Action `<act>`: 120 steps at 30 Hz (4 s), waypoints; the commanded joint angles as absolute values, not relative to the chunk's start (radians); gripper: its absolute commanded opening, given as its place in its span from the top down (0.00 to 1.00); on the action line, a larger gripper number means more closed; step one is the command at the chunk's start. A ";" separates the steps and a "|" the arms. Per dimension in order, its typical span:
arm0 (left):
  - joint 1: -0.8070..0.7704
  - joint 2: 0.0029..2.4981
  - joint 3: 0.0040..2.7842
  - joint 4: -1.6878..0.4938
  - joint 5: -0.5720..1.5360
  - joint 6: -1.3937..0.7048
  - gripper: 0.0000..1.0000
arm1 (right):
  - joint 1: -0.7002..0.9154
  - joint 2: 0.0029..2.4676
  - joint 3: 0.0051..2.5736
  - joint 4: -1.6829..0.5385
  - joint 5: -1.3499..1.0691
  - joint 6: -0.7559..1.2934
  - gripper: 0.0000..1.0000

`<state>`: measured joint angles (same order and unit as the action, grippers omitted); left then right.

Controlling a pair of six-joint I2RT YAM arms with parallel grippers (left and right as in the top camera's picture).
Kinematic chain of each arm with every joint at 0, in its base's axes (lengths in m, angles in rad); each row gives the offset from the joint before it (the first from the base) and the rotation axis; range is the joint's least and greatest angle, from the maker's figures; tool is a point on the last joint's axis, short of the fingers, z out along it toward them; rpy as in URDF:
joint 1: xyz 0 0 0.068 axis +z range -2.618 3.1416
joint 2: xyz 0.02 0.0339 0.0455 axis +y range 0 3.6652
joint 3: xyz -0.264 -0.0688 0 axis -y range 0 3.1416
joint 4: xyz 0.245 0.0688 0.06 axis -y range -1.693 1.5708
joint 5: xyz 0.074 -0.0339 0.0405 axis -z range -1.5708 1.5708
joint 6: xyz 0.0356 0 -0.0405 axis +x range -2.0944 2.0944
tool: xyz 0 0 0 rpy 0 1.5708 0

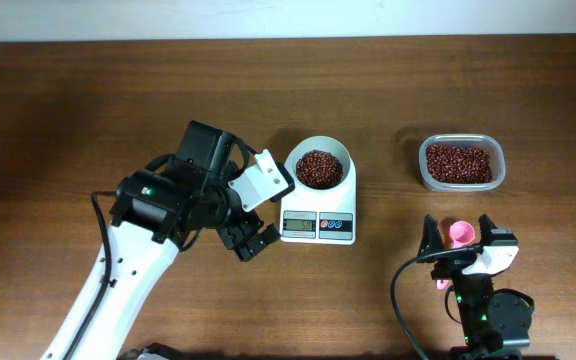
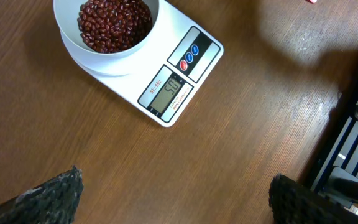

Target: Scoop and weigh 50g on scale

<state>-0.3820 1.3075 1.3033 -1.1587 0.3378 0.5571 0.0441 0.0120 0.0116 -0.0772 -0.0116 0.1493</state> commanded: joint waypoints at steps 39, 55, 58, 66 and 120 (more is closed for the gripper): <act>-0.379 1.311 1.302 -1.157 0.352 0.569 0.01 | -0.010 0.003 0.006 -0.086 -0.018 -0.019 0.01; -0.379 1.311 1.302 -1.157 0.352 0.569 0.01 | -0.013 0.003 0.006 -0.086 -0.007 -0.056 0.01; -0.379 1.311 1.302 -1.157 0.352 0.569 0.01 | -0.013 0.003 0.006 -0.086 -0.006 -0.056 0.01; -0.379 1.311 1.302 -1.157 0.352 0.569 0.01 | -0.013 0.003 0.006 -0.086 -0.007 -0.052 0.01; -0.174 1.283 1.302 -0.723 0.179 0.186 0.01 | -0.013 0.003 0.006 -0.082 -0.006 -0.052 0.01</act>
